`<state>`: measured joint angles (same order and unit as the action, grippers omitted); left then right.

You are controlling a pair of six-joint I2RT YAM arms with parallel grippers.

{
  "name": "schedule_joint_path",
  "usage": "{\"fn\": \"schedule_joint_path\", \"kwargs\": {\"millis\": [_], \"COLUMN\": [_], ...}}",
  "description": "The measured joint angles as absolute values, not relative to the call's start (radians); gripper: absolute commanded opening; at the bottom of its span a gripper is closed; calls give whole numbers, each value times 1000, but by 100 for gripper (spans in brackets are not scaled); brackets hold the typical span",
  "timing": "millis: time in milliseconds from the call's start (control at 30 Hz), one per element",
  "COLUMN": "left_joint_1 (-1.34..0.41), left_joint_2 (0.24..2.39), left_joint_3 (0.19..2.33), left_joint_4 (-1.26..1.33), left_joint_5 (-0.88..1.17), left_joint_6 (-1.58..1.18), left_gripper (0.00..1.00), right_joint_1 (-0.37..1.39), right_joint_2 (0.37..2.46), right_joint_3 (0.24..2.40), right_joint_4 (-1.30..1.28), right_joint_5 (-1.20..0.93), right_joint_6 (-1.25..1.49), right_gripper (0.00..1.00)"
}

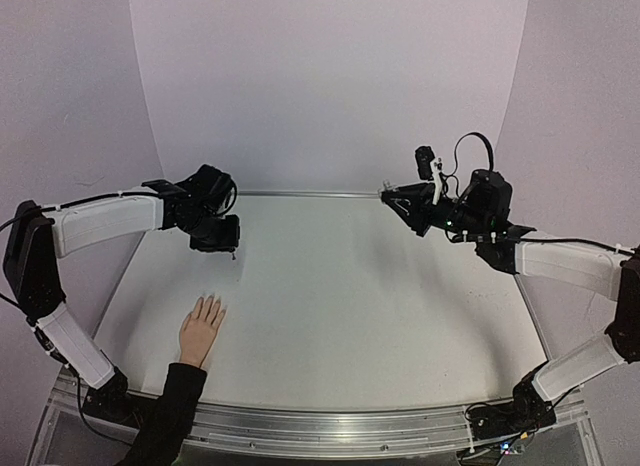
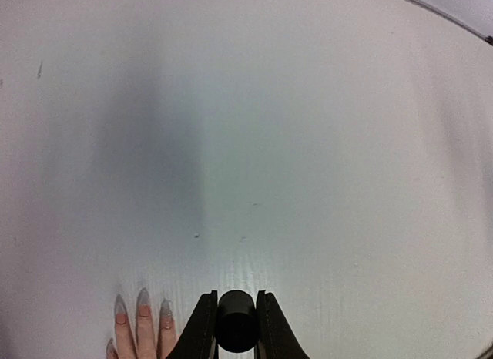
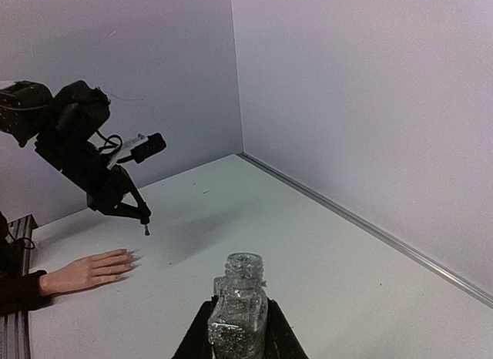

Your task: Paint the nails

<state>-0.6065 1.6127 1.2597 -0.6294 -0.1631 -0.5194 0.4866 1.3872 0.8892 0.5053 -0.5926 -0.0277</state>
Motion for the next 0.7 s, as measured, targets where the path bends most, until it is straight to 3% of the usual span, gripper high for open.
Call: {"fn": "schedule_joint_path", "kwargs": {"millis": [233,433,700], "left_joint_1": [-603,-604,-604], "left_joint_2": [1560,1530,1491], "left_joint_3": [1385,1495,1522], "left_joint_4": [-538,-425,-312], "left_joint_5": [147,412,647], "left_joint_6": [-409,-351,-348], "left_gripper": [0,0,0], "right_joint_1": [515,645,755], "right_joint_2": [1387,1379,1387], "right_joint_3": [971,1029,1048], "right_joint_4": [436,342,315], "right_joint_5": [-671,-703,-711], "right_joint_6": [-30,-88,-101], "right_gripper": [0,0,0]}}
